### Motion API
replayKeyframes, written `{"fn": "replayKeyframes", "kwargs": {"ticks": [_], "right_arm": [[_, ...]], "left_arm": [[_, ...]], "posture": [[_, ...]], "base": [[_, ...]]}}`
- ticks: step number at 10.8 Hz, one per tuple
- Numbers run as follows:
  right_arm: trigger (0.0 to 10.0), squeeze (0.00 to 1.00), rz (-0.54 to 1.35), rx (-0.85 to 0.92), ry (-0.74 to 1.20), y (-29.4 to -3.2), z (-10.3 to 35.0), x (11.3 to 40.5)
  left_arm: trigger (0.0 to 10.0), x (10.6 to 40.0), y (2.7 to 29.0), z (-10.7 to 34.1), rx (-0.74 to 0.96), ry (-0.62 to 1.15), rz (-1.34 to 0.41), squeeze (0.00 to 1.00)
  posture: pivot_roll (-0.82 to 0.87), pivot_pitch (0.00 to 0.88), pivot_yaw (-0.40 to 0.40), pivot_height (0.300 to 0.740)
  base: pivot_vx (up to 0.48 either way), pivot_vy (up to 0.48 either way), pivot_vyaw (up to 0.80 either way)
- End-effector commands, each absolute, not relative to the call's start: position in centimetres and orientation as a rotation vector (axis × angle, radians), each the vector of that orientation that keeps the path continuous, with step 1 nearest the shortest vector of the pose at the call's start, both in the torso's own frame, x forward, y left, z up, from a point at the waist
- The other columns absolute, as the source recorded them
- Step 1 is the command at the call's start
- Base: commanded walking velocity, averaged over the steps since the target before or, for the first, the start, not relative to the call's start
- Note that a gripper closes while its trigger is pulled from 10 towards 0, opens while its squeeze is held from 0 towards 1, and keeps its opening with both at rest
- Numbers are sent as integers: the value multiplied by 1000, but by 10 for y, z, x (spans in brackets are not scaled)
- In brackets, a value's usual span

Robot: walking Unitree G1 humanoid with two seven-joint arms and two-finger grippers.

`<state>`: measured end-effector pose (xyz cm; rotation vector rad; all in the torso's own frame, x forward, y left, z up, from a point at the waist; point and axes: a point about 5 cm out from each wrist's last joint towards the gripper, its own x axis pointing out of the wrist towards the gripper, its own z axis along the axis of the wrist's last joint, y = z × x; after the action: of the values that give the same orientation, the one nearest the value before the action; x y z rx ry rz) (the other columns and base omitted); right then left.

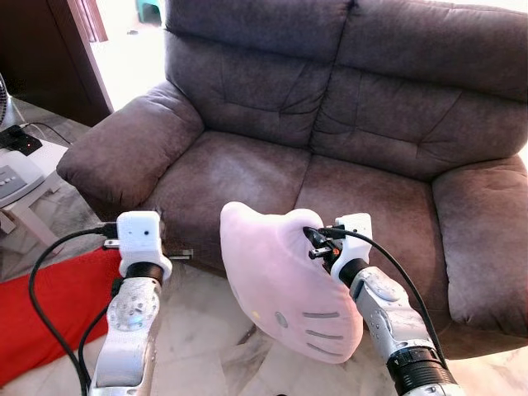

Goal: Move the pillow to the sofa from floor

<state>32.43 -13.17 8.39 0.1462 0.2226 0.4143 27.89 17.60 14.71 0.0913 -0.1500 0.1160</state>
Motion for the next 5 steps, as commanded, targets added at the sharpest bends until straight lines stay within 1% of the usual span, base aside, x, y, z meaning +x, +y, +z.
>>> {"fn": "replayKeyframes", "kwargs": {"ticks": [1, 4, 5], "right_arm": [[10000, 0, 472, 146, 117, -127, 107, 330], [10000, 0, 660, 139, 121, -116, 109, 320], [10000, 0, 678, 141, 120, -114, 109, 319]], "left_arm": [[10000, 279, 174, 146, 72, -136, 106, 0], [10000, 280, 174, 145, -36, -114, 84, 0], [10000, 280, 173, 145, -36, -110, 72, 0]], "posture": [[77, 99, -52, 740], [79, 90, -52, 740], [80, 89, -53, 740]], "base": [[0, 0, 0], [0, 0, 0], [0, 0, 0]]}}
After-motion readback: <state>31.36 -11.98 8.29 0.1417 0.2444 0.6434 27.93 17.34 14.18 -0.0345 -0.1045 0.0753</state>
